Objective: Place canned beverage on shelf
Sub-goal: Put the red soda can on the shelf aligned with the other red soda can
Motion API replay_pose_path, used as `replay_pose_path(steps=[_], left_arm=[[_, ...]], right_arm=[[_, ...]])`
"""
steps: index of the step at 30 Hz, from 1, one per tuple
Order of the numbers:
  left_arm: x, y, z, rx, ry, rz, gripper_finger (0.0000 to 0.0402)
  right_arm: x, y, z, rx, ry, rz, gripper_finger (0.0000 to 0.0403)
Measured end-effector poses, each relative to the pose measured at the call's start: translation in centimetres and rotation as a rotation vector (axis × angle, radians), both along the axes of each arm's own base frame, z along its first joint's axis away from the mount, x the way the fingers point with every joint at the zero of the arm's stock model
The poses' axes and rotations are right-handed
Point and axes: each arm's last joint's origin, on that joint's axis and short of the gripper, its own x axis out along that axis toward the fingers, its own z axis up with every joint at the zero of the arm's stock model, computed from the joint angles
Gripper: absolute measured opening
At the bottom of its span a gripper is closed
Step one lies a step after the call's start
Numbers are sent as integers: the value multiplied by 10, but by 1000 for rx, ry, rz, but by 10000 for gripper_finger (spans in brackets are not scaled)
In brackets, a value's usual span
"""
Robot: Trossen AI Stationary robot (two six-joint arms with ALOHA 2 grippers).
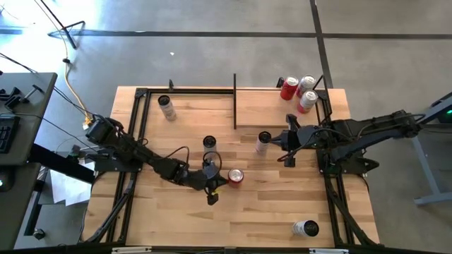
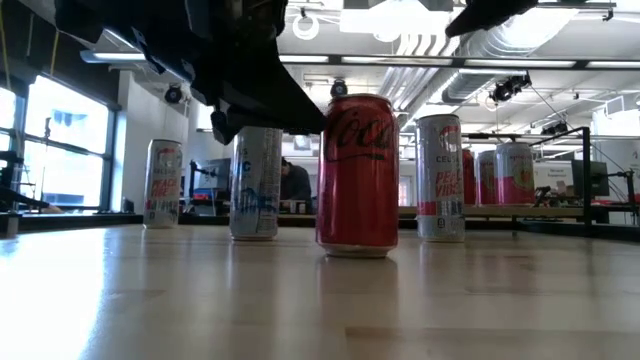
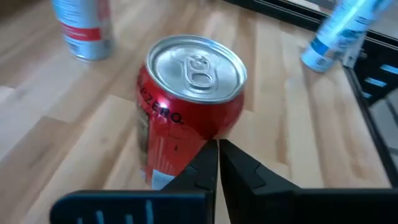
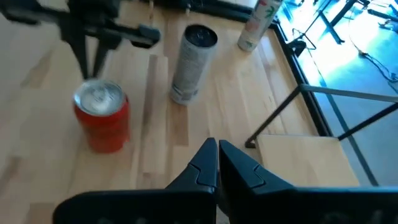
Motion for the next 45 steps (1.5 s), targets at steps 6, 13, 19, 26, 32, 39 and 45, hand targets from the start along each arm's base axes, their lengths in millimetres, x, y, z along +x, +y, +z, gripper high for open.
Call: replay_pose_path(steps=[6,13,19,26,32,39,45], left_arm=[[3,11,0,42,-3,63,2],[6,19,1,91,-7,82,1],[7,19,2,122,-23,74,0],[1,7,2,132,-7,31,0],[-3,-1,1,160,11,-8,0],[-16,-1,-14,121,-15,3,0],[-26,3,-23,43,-92,-5,0]], right_arm=[[4,5,0,41,-21,-1,0],[25,12,-17,65,43,31,8],[48,20,-19,176,123,33,86],[92,33,-14,215,305,16,223],[135,45,-18,232,499,50,309],[174,55,-29,170,650,66,334],[195,60,-36,154,707,64,335]])
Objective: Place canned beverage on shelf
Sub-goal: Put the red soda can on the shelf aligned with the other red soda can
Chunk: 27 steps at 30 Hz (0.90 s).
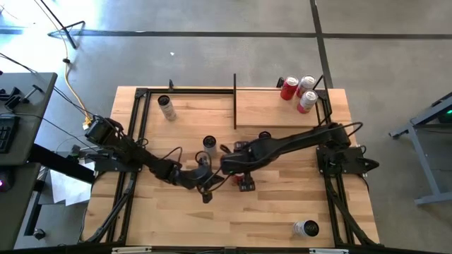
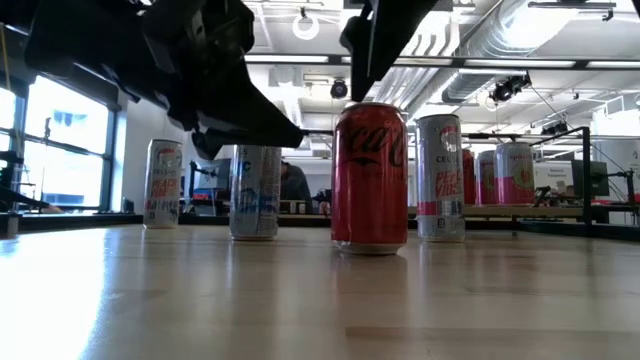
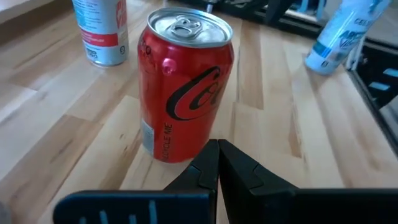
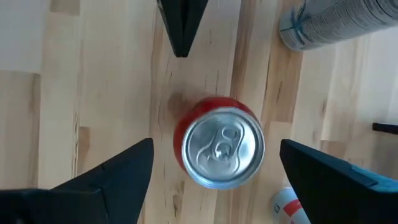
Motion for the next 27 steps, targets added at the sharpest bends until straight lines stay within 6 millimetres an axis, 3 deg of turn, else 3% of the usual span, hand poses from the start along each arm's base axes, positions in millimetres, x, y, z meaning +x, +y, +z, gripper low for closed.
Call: replay_pose_path(steps=[18,27], left_arm=[[-3,1,-2,-23,-15,-12,0],[-3,1,-2,-22,-16,-13,0]], right_arm=[[11,-12,-13,71,38,-17,335],[9,-12,-43,69,71,-9,335]])
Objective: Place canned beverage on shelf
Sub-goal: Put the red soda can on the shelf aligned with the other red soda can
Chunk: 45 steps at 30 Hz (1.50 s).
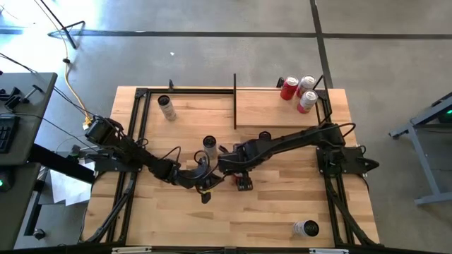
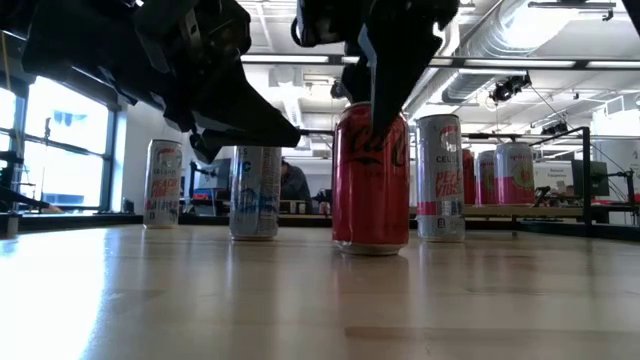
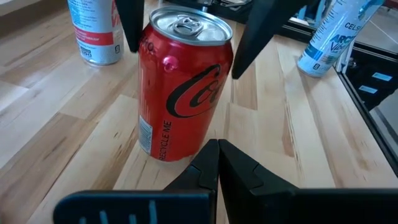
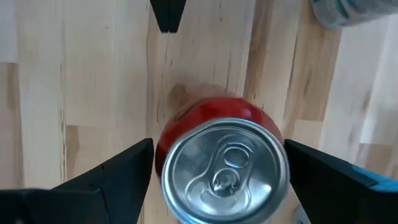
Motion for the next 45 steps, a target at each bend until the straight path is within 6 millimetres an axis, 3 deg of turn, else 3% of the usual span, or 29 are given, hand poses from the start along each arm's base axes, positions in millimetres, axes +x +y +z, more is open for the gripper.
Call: replay_pose_path(steps=[5,11,18,23,30,34,36,45], left_arm=[[0,0,0,-2,-4,0,0],[1,0,2,-2,-21,-2,0],[1,0,2,-2,-22,-2,0],[2,-2,6,-3,-54,-30,0],[3,-2,7,-14,-62,-55,0],[2,-3,7,-21,-59,-72,0],[2,-5,7,-23,-59,-80,0],[0,-8,7,-18,-60,-96,0]], right_arm=[[-2,-1,-8,0,19,-3,330],[-1,-5,-8,3,15,-21,287],[-1,-5,10,14,20,-11,287],[-7,-6,44,6,42,3,287],[-24,-20,117,-4,5,-2,287],[-32,-44,162,2,-172,-66,287],[-48,-58,179,2,-222,-73,287],[-113,-130,206,-107,-258,-213,287]])
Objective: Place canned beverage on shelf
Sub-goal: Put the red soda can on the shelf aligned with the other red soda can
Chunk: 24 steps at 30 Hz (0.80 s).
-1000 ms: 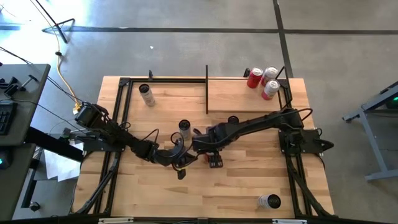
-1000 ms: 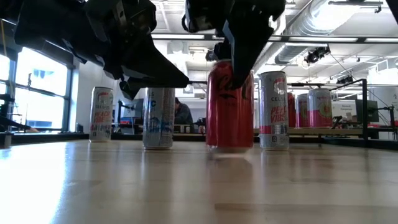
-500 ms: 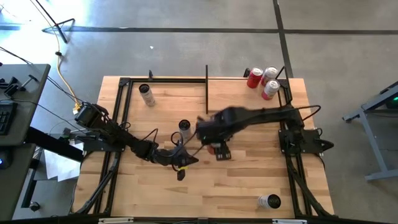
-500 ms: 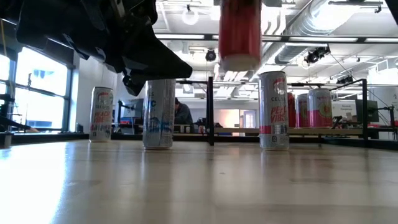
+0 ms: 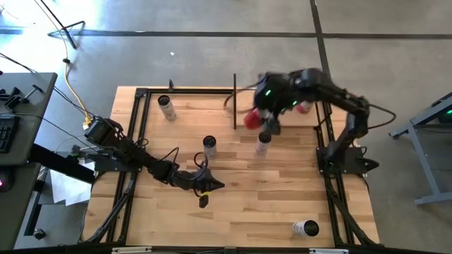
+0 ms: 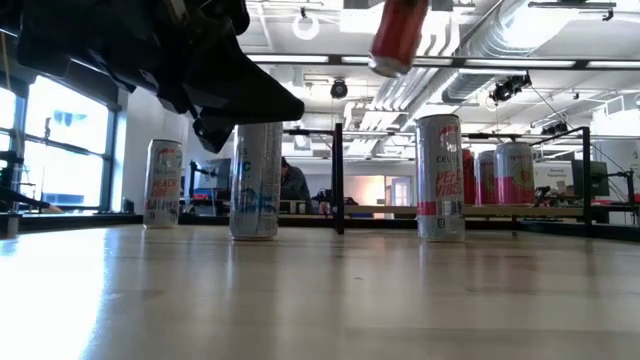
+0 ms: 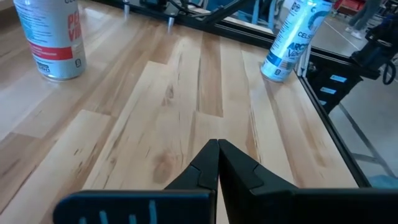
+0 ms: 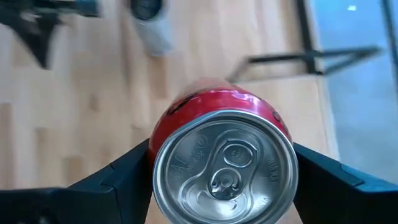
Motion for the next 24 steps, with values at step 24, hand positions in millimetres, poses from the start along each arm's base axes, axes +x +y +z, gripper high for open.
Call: replay_pose_path(steps=[24], left_arm=[[0,0,0,0,-2,1,0]], right_arm=[[-91,-144,-149,66,420,-202,287]])
